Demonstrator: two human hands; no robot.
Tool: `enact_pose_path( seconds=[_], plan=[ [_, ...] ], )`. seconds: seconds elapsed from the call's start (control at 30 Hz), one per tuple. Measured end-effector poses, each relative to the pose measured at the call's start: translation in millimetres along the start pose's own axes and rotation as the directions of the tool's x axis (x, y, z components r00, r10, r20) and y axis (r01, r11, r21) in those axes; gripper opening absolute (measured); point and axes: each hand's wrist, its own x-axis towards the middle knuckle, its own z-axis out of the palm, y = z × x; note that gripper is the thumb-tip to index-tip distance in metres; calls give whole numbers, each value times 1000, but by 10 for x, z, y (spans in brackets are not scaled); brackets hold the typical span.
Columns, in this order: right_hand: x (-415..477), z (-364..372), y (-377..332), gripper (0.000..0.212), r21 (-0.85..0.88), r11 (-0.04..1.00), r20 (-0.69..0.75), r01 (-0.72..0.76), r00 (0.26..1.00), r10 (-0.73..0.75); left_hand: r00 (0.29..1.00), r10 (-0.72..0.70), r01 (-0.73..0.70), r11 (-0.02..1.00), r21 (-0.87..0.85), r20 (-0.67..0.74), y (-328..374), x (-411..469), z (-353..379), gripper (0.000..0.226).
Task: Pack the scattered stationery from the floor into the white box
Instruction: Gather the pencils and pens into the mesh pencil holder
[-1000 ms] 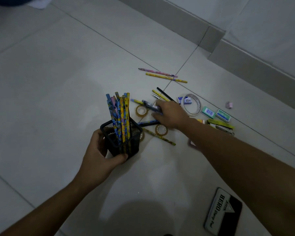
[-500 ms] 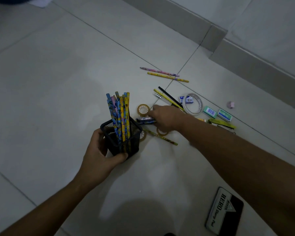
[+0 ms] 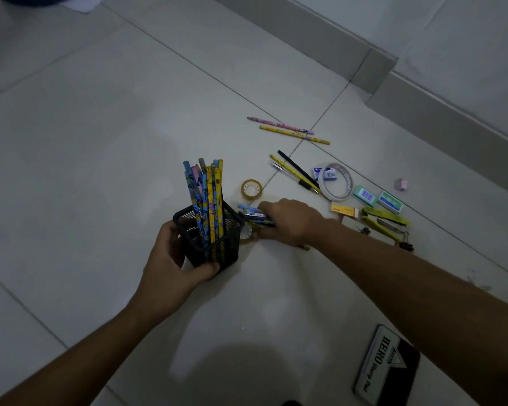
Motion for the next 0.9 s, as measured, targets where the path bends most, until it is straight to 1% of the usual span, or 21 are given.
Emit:
enact_pose_path(
  seconds=[0.07,0.17,0.2,0.23,0.27,0.3,0.33,0.37,0.47,0.53,0.57,0.63,0.7,0.77,0.8,0.83,0.9],
  plan=[
    [0,8,-14,42,21,1000,-4,-14,1000,14,1000,-4,4,1000,4,5,10,5,20,77],
    [-6,-21,-24,25,50,998,4,-24,1000,23,1000,0,0,1000,11,7,14,9,35,75],
    [-20,-47,-23,21,96,994,-6,-46,999,46,1000,3,-3,1000,11,8,13,11,33,75],
    [-40,-85,-18,21,186,979,-24,-86,995,92,1000,4,-4,1000,11,9,14,14,33,74],
    [-70,-137,-11,26,317,940,-55,-129,987,154,1000,6,-6,1000,12,9,14,15,35,74],
    [-102,-194,3,30,472,868,-89,-156,971,223,1000,8,-8,1000,15,9,14,17,36,75],
    [-138,-259,21,31,615,772,-120,-161,948,293,1000,8,-8,1000,20,8,16,21,40,76],
    [-169,-322,53,30,721,675,-137,-157,922,361,1000,5,-5,1000,22,7,21,25,48,76],
    [-229,-464,175,38,890,434,-120,-141,846,520,1000,-3,3,1000,17,4,35,48,66,75],
    [-225,-523,287,36,977,203,-61,-71,814,578,1000,-5,4,1000,13,6,41,61,79,75],
    [-217,-533,340,31,996,85,-35,-18,811,584,1000,-2,1,1000,12,11,46,65,93,76],
    [-226,-535,397,26,990,-118,2,81,817,577,1000,3,-4,1000,24,24,52,72,120,76],
    [-254,-531,374,25,934,-326,50,145,851,522,999,-2,1,999,39,37,65,76,149,79],
    [-292,-540,291,29,851,-498,78,170,895,440,999,-10,8,999,43,49,79,84,181,81],
    [-311,-558,236,29,805,-564,81,185,907,414,999,-16,13,999,48,51,86,89,199,82],
    [-326,-583,181,27,769,-607,75,201,915,397,998,-22,20,998,52,52,86,95,215,83],
    [-347,-655,66,23,736,-639,37,226,928,371,998,-35,32,997,68,50,75,107,250,85]
  ],
)
